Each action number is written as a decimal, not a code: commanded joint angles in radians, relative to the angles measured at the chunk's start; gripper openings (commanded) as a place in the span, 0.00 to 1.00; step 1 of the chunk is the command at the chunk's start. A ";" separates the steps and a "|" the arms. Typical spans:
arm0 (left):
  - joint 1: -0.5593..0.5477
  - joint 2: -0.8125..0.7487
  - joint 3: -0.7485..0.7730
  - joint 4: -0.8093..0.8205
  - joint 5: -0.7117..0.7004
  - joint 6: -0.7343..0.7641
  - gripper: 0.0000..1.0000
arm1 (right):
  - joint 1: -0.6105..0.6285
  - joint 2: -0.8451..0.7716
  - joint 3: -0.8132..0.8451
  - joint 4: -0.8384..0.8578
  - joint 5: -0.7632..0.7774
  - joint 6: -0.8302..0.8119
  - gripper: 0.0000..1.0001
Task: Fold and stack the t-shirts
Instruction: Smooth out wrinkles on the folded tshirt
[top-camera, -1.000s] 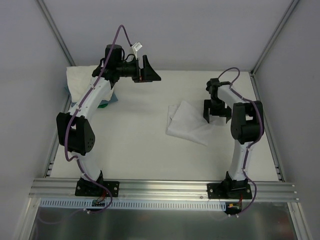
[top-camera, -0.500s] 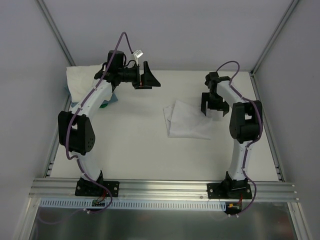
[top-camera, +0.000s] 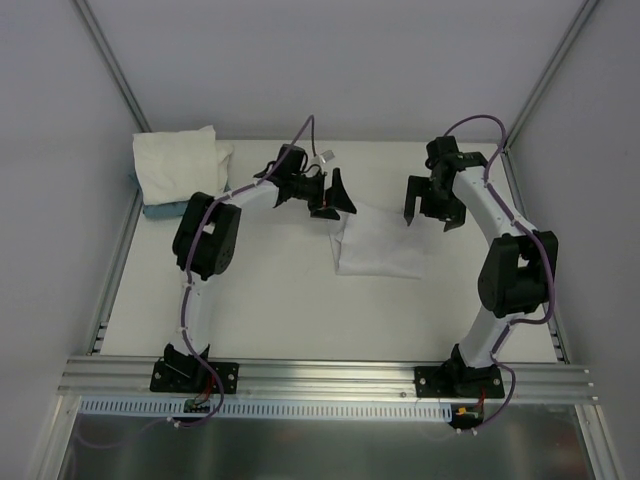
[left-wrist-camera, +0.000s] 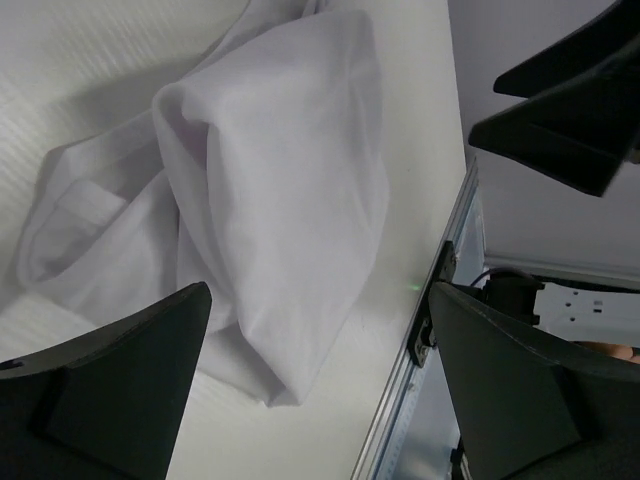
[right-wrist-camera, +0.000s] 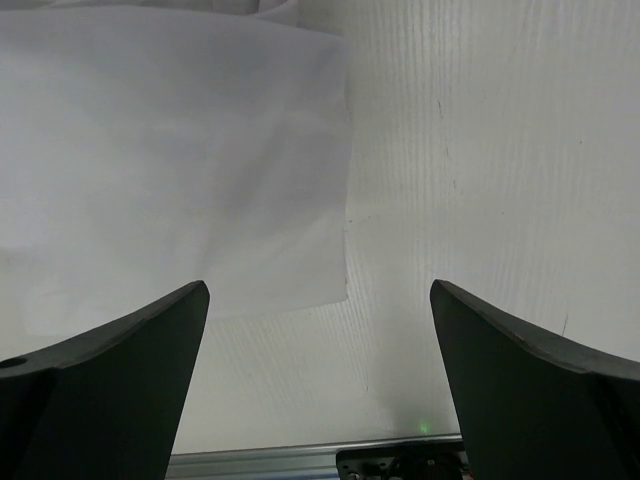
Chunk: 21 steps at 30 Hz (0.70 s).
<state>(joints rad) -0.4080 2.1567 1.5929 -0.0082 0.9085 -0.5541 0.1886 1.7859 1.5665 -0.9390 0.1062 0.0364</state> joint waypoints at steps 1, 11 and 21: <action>-0.048 0.063 0.084 0.132 0.023 -0.070 0.93 | 0.000 -0.046 -0.017 -0.049 -0.036 -0.001 0.99; -0.066 0.124 0.125 0.113 -0.045 -0.024 0.91 | 0.000 -0.089 -0.057 -0.063 -0.053 -0.003 0.99; -0.063 0.061 0.151 -0.076 -0.190 0.157 0.92 | 0.000 -0.071 -0.040 -0.063 -0.082 0.000 0.99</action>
<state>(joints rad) -0.4759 2.2940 1.7004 -0.0307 0.7746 -0.4778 0.1886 1.7477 1.5131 -0.9806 0.0433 0.0357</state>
